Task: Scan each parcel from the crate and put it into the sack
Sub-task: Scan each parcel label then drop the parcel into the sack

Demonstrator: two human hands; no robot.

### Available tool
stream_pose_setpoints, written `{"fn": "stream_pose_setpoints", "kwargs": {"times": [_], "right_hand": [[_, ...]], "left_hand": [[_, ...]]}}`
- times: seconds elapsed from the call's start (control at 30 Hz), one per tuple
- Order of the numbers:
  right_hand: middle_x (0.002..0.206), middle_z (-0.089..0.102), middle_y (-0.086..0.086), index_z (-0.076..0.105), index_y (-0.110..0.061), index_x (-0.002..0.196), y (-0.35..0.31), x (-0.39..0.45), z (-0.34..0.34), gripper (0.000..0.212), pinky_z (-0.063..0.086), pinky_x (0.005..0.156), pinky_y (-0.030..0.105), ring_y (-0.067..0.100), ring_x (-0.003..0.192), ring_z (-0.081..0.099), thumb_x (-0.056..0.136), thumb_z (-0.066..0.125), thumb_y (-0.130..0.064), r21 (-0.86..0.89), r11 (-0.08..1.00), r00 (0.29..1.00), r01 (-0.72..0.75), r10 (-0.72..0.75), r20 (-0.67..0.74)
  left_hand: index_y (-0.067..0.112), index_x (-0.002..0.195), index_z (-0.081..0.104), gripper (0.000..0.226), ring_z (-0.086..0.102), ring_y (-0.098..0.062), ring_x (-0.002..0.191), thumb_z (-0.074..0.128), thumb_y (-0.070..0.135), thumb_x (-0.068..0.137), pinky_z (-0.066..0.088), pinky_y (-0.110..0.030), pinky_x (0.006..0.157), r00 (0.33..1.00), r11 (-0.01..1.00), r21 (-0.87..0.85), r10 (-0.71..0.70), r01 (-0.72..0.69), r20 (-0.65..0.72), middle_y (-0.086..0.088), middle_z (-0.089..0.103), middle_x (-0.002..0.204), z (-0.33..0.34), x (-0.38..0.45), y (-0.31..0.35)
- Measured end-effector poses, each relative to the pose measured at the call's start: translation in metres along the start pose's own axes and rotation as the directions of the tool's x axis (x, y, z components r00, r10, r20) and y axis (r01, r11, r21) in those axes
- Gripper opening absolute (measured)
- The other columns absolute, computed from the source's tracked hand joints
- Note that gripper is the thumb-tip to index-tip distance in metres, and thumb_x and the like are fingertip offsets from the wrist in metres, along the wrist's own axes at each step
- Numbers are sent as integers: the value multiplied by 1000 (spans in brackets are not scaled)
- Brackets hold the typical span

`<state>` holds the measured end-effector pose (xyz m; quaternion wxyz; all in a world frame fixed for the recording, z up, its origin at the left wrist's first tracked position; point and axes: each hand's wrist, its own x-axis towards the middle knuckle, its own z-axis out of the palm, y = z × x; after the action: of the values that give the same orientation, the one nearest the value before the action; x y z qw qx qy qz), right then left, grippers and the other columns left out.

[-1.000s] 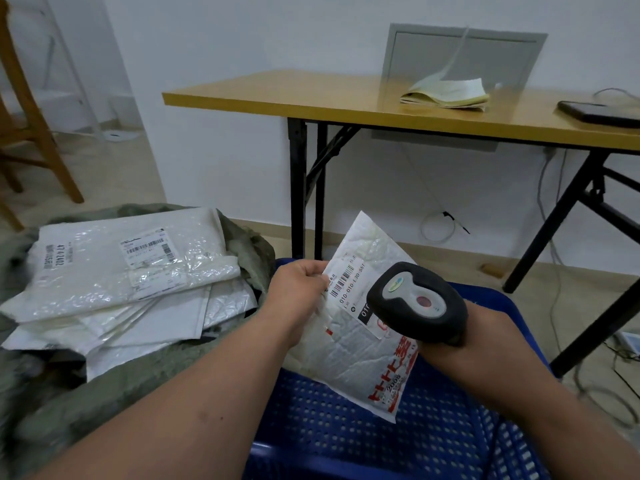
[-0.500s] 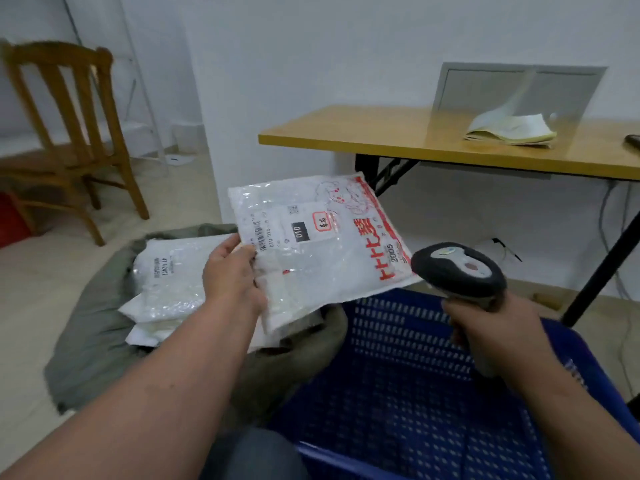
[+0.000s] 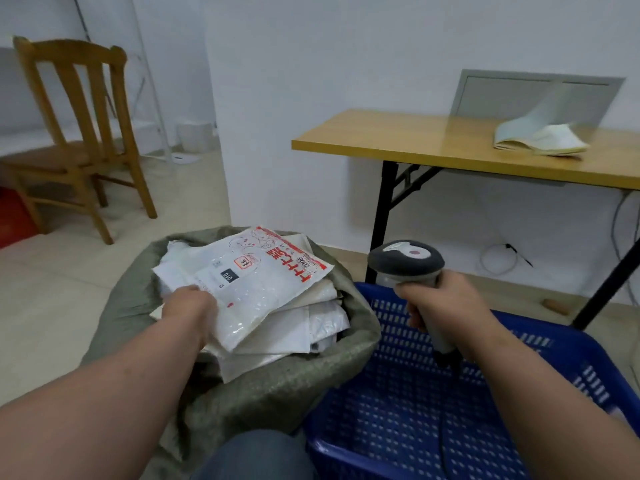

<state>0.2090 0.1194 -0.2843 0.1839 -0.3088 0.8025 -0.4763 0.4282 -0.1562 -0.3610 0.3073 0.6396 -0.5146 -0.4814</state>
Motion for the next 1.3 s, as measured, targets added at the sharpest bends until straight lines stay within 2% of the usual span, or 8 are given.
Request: {"fn": "stream_pose_setpoints", "kwargs": {"times": [0.13,0.23,0.4,0.63,0.73,0.93,1.1,1.3], "right_hand": [[67,68,8,65,-9,88,1,-4,0,17,55,53,32,18,54,65,85,70,-25,63,994,995,-94,93,26],[67,67,10,65,-8,88,-1,-8,-6,14,54,50,30,20,54,64,85,70,-20,109,982,988,-152,150,21],[76,69,15,63,-7,93,-16,-10,-22,13,55,62,39,25,66,66,87,67,-18,160,975,988,-152,150,30],[73,62,13,62,-7,95,-54,-10,-58,11,49,65,39,25,67,60,91,63,-17,291,953,996,-88,79,45],[75,62,12,62,-8,94,-67,-8,-70,11,49,61,35,23,65,61,93,64,-19,322,944,997,-72,68,24],[79,64,12,61,-9,100,-73,-2,-88,18,53,60,34,22,66,65,93,65,-26,356,932,997,-67,76,-9],[86,64,13,59,-9,101,-61,3,-93,23,58,65,38,25,71,67,93,66,-30,371,916,985,-154,172,-15],[84,63,13,58,-8,99,-34,9,-84,22,57,61,37,25,70,66,93,66,-28,352,901,964,-255,263,24]], "left_hand": [[30,144,44,64,29,-35,135,63,18,84,29,-42,113,994,962,265,84,-62,-73,-7,18,156,2,-22,4],[33,147,39,66,18,-33,140,56,21,84,23,-47,114,982,926,351,173,-137,-73,-1,12,160,9,-38,15],[34,143,43,59,20,-30,140,54,23,85,24,-49,109,945,865,412,326,-285,-33,0,20,158,29,-64,44],[35,122,62,43,35,-32,127,53,21,82,37,-47,105,899,859,272,434,-434,64,-4,46,138,67,-94,91],[34,116,65,41,40,-31,122,54,20,79,44,-46,99,883,863,189,452,-468,125,-6,56,126,77,-105,107],[34,115,63,37,38,-30,123,54,20,82,44,-47,99,846,837,158,488,-524,215,-5,52,126,92,-126,124],[31,113,62,36,54,-37,115,55,21,80,51,-51,93,819,841,116,469,-528,329,-8,57,122,104,-134,119],[29,102,60,22,54,-30,116,59,19,83,45,-45,101,815,848,130,434,-513,385,-6,61,120,119,-133,95]]}}
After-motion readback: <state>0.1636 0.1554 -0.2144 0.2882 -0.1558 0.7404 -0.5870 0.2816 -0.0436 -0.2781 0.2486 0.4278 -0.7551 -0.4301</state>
